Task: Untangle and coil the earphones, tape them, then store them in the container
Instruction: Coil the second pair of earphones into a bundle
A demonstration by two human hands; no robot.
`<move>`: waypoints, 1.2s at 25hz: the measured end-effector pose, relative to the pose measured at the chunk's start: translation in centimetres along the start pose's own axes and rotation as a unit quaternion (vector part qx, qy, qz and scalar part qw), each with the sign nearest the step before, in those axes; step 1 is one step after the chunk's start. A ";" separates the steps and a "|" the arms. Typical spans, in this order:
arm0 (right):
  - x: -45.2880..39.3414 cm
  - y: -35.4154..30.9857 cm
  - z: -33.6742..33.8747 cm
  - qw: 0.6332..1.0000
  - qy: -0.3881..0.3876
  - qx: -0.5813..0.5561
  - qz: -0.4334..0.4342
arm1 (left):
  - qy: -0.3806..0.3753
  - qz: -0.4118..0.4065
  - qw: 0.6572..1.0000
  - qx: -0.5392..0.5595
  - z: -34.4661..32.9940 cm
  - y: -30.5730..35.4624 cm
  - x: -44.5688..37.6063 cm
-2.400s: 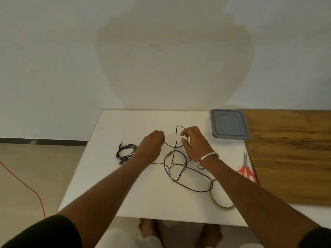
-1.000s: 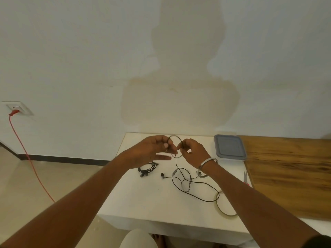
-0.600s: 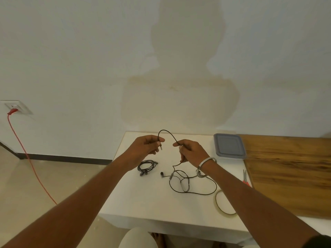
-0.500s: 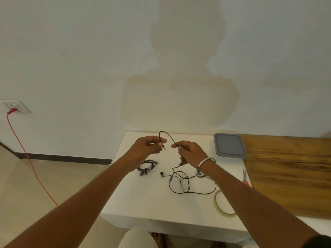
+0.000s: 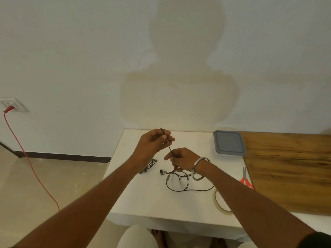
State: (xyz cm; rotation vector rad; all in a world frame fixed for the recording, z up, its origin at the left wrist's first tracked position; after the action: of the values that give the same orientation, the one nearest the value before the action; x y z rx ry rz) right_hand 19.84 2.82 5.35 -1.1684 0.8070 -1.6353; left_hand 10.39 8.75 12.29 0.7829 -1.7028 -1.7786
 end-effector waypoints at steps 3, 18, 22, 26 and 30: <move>0.1 0.4 -0.5 1.000 -0.028 0.011 -0.008 | 0.031 -0.027 0.999 -0.011 0.6 0.5 -0.4; 0.5 1.6 -0.4 1.000 -0.009 -0.005 0.005 | 0.117 -0.182 0.862 -0.458 2.5 3.9 -0.1; 0.9 -0.1 0.9 0.998 0.007 -0.019 0.063 | 0.026 -0.147 0.841 -0.520 2.1 2.0 -0.1; 1.3 -0.7 0.6 0.995 -0.067 -0.021 0.067 | -0.002 -0.122 0.868 -0.481 1.7 0.3 0.5; 2.0 -0.7 -0.2 0.988 -0.142 -0.029 0.050 | 0.039 -0.101 0.869 -0.483 2.5 -0.1 0.0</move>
State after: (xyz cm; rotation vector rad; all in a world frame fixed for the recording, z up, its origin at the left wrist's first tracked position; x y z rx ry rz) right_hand 19.24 1.22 6.58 -1.3432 0.7204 -1.3335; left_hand 8.54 10.46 12.24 0.5472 -0.4962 -2.3382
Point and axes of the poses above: each hand's wrist, its own x-axis away from the middle knuckle, its own z-axis out of the back of the hand, y = z × x, the point moved 9 cm from there along -x, towards the middle knuckle, and after that the axes turned 8 degrees about -x, right-handed, at the moved point
